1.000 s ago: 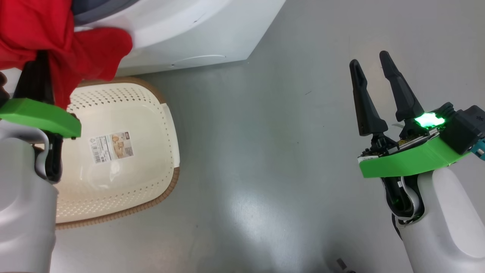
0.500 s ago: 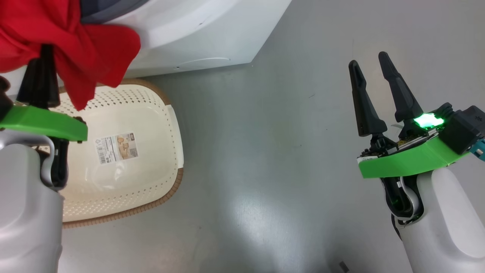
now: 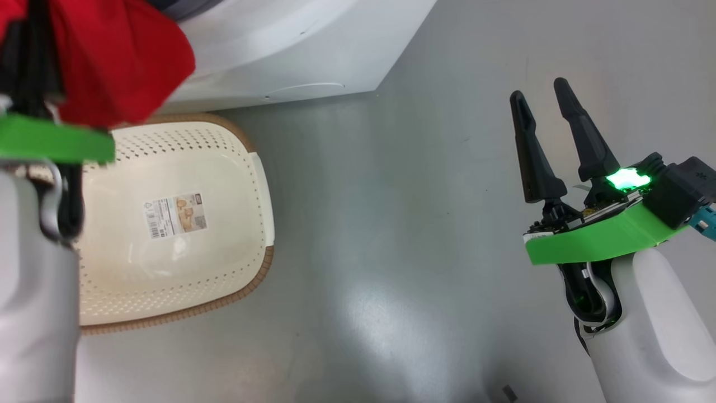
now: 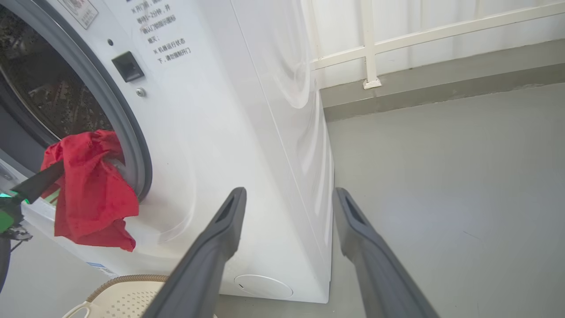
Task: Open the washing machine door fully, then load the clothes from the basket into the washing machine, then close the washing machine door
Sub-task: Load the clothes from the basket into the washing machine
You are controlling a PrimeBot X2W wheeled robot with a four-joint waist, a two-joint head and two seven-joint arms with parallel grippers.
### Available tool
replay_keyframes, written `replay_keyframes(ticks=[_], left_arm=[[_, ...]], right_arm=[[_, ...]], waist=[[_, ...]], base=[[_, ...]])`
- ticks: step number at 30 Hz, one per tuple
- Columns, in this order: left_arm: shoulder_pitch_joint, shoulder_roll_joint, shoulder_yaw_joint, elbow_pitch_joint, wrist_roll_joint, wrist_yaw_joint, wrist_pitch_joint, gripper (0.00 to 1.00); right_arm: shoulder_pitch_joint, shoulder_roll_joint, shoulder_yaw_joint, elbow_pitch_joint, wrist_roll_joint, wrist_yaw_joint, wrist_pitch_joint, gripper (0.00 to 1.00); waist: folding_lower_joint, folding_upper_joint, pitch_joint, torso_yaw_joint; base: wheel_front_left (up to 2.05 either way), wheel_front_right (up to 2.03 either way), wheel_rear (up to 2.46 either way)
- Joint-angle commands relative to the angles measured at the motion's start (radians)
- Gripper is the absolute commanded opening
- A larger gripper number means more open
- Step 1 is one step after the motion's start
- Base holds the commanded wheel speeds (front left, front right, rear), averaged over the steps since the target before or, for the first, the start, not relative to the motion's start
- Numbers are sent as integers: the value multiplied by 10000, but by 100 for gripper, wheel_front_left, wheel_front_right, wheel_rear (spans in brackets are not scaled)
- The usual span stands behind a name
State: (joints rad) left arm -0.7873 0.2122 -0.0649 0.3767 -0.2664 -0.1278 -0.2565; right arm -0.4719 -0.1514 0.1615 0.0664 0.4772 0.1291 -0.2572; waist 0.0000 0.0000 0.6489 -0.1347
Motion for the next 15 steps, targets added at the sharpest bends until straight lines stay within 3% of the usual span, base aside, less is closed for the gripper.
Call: replay_keyframes(ticks=[1, 15], left_arm=[[-760, 431, 176, 162, 134, 11, 66, 0], [-5099, 1150, -366, 4132, 826, 67, 184, 0]], right_arm=[[205, 70, 261, -216, 97, 16, -46, 100], [131, 315, 121, -392, 96, 16, -46, 100]], waist=[[0, 0, 100, -102], [0, 0, 1004, -1083]], base=[[0, 0, 0], [0, 0, 0]])
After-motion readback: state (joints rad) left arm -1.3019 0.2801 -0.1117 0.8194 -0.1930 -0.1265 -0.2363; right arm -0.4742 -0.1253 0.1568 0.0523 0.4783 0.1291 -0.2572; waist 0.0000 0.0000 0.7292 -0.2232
